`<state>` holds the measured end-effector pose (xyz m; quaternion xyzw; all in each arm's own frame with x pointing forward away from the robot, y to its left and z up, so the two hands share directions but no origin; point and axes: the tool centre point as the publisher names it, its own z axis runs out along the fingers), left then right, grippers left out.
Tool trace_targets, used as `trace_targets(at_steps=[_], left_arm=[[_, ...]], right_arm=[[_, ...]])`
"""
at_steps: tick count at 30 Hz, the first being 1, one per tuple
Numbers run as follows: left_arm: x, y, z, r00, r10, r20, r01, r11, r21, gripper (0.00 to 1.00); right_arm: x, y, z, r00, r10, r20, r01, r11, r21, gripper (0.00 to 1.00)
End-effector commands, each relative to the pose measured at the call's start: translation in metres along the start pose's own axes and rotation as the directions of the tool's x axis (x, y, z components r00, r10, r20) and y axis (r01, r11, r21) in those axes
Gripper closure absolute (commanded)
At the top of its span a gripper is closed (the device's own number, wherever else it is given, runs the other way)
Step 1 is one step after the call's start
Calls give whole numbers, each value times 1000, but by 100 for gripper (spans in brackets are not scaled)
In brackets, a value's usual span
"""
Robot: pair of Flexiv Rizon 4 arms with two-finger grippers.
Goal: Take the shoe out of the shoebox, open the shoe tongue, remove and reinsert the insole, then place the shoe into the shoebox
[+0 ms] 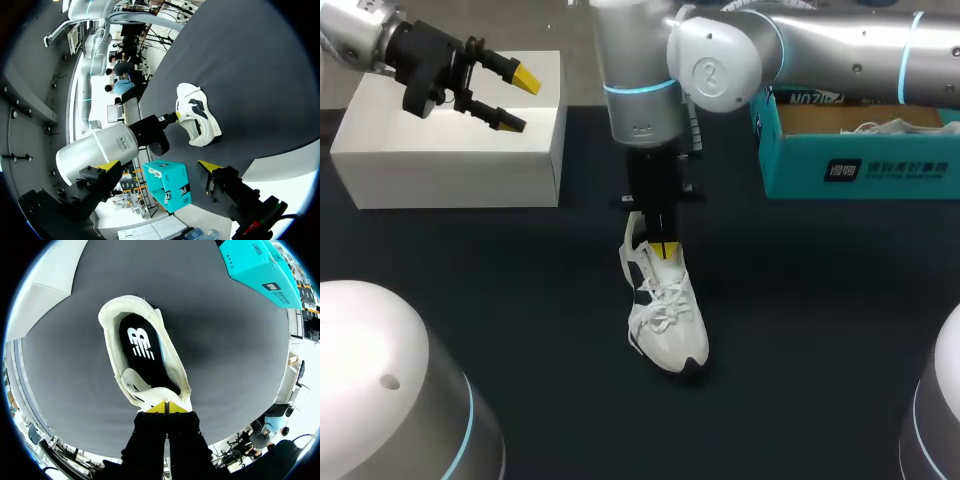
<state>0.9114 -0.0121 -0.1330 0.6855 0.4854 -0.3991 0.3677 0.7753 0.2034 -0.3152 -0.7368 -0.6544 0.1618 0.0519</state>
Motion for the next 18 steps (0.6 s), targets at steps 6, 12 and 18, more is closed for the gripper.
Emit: trace_targets(at_steps=[6,12,18], left_arm=[[-1,-1,0,1000,1,-3,-1,1000,-1,0],[-1,-1,0,1000,1,-3,-1,1000,-1,0],[-1,-1,0,1000,1,-3,-1,1000,-1,0]], right_arm=[[-1,-9,11,999,23,26,-23,999,25,100],[-13,-1,27,999,44,1,-44,998,37,100],[-16,17,35,999,36,-9,-36,998,44,100]])
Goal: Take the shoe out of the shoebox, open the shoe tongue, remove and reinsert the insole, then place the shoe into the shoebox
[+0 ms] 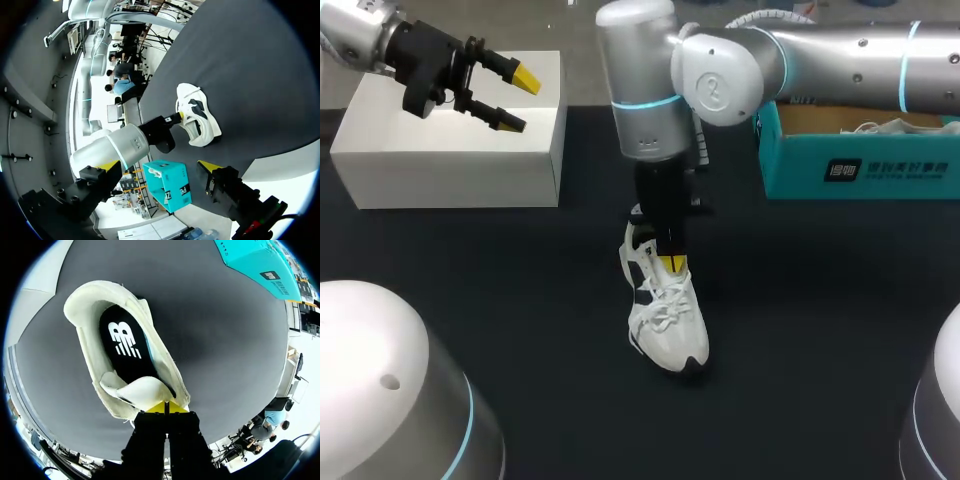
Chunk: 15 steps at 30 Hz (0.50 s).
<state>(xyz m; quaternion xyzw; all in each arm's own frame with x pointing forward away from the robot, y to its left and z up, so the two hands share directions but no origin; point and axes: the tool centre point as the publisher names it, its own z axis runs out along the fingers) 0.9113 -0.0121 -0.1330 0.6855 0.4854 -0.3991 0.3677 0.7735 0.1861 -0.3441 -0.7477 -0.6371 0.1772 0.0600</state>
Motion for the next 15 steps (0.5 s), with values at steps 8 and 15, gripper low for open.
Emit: trace_targets(at_steps=[8,15], left_arm=[[0,-1,0,1000,1,-3,-1,1000,-1,0],[0,-1,0,1000,1,-3,-1,1000,-1,0]], right_arm=[[1,7,-10,1000,-12,-11,12,999,-39,100],[14,-4,-32,999,-49,9,50,992,-120,100]])
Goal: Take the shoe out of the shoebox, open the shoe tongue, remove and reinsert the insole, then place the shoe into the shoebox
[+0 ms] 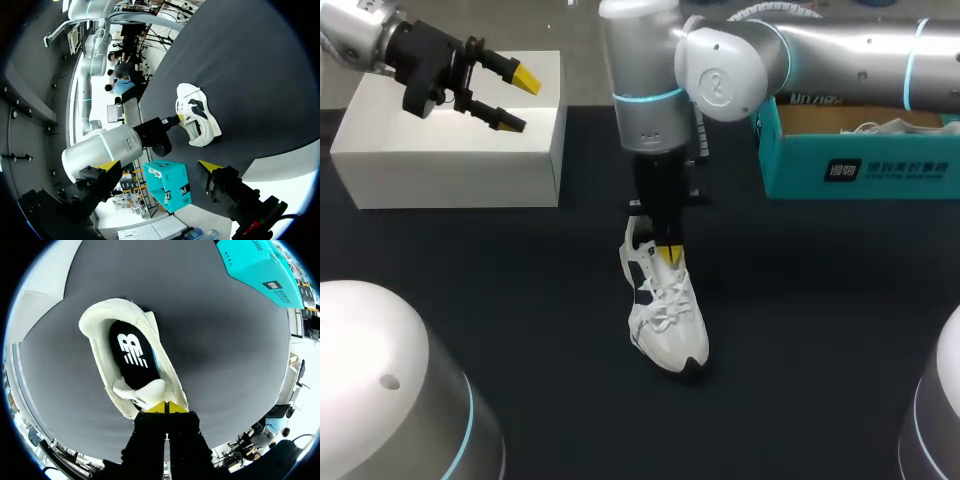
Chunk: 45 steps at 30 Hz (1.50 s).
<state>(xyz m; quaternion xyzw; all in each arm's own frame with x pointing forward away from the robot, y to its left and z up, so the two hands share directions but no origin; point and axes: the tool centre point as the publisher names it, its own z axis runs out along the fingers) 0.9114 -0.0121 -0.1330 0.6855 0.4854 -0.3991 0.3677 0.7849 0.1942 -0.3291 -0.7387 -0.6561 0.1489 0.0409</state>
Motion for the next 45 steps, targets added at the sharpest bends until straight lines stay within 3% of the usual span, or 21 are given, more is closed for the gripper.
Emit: trace_targets(at_steps=[1,6,19,24,27,30,32,33,34,35,45], left_arm=[[0,-1,0,1000,1,-3,-1,1000,-1,0],[0,-1,0,1000,1,-3,-1,1000,-1,0],[0,-1,0,1000,1,-3,-1,1000,-1,0],[0,-1,0,1000,1,-3,-1,1000,-1,0],[0,-1,0,1000,1,-3,-1,1000,-1,0],[0,-1,0,1000,1,-3,-1,1000,-1,0],[0,-1,0,1000,1,-3,-1,1000,-1,0],[0,-1,0,1000,1,-3,-1,1000,-1,0],[0,-1,0,1000,1,-3,-1,1000,-1,0],[0,-1,0,1000,1,-3,-1,1000,-1,0],[0,-1,0,1000,1,-3,-1,1000,-1,0]], right_arm=[[9,-7,-15,1000,-20,20,21,998,-54,100],[16,1,-13,998,-50,26,51,997,-58,100],[9,23,7,997,-72,-26,71,997,-37,100],[10,11,-13,990,-136,-28,132,985,-108,100],[6,7,-27,957,-289,-28,281,946,-164,100],[4,10,-33,870,-493,-25,481,857,-186,100],[6,14,-36,764,-645,-2,634,752,-182,100],[8,15,-38,689,-725,-6,709,676,-203,100],[8,17,-39,650,-759,-41,732,640,-234,100],[4,22,-40,707,-703,-72,675,702,-230,100],[4,22,-40,707,-703,-72,675,702,-230,100]])
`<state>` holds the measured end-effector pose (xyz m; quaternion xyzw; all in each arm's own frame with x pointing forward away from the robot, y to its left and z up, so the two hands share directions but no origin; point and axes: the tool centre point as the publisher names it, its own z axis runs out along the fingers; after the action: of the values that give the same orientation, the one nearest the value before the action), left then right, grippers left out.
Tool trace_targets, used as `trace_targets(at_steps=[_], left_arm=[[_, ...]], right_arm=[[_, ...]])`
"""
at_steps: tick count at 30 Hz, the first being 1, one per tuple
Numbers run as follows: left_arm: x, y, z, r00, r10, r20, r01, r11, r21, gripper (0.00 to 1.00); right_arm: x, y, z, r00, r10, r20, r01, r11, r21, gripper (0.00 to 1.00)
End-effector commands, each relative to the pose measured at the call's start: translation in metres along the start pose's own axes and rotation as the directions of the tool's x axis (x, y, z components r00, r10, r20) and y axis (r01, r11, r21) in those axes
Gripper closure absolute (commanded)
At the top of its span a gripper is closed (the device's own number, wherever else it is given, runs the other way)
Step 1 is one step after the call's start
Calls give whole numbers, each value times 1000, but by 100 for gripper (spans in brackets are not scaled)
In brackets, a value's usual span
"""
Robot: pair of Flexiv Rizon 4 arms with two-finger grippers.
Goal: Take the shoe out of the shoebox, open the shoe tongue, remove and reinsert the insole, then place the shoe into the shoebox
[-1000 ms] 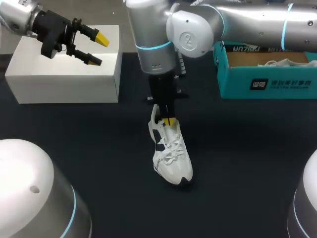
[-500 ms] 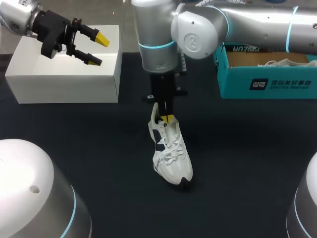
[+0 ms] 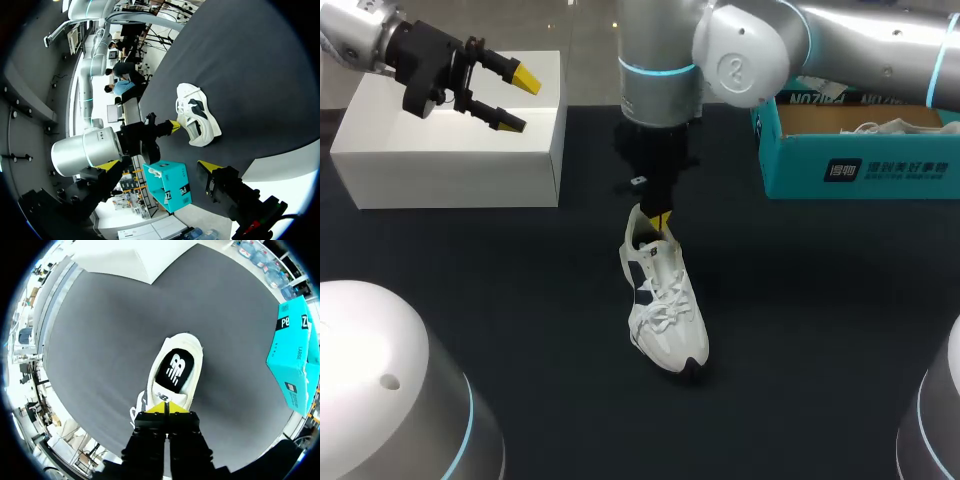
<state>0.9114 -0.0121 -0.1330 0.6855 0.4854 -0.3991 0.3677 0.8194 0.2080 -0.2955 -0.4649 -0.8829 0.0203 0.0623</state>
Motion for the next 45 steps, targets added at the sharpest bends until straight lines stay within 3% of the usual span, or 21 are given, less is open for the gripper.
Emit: trace_targets(at_steps=[1,3,4,5,7,8,11,14,27,28,32,39,40,42,45], left_arm=[[0,-1,0,1000,1,-3,-1,1000,-1,0],[0,-1,0,1000,1,-3,-1,1000,-1,0],[0,-1,0,1000,1,-3,-1,1000,-1,0],[0,-1,0,1000,1,-3,-1,1000,-1,0],[0,-1,0,1000,1,-3,-1,1000,-1,0],[0,-1,0,1000,1,-3,-1,1000,-1,0],[0,-1,0,1000,1,-3,-1,1000,-1,0],[0,-1,0,1000,1,-3,-1,1000,-1,0],[0,-1,0,1000,1,-3,-1,1000,-1,0],[0,-1,0,1000,1,-3,-1,1000,-1,0],[0,-1,0,1000,1,-3,-1,1000,-1,0],[0,-1,0,1000,1,-3,-1,1000,-1,0],[0,-1,0,1000,1,-3,-1,1000,-1,0],[0,-1,0,1000,1,-3,-1,1000,-1,0],[0,-1,0,1000,1,-3,-1,1000,-1,0]], right_arm=[[-6,-6,2,999,-39,-36,39,999,-17,100],[-6,-6,2,999,-39,-36,39,999,-17,100],[-10,0,1,979,-203,13,203,976,-74,100],[-13,3,-1,951,-305,59,308,950,-59,100],[-16,10,-8,851,-506,143,505,862,45,100],[-17,13,-12,793,-582,181,583,811,54,100],[-20,17,-20,663,-709,240,705,699,115,100],[-20,22,-25,537,-794,286,802,586,121,100],[-20,24,-26,542,-795,272,799,588,126,100],[-23,27,-24,513,-802,305,823,561,91,100],[-27,43,-23,421,-830,365,871,482,92,100],[-30,54,-20,385,-854,349,890,444,105,100],[-30,55,-20,384,-855,348,890,443,106,96],[-30,54,-18,385,-855,348,891,443,100,75],[-30,53,-14,395,-849,350,891,447,79,64]])
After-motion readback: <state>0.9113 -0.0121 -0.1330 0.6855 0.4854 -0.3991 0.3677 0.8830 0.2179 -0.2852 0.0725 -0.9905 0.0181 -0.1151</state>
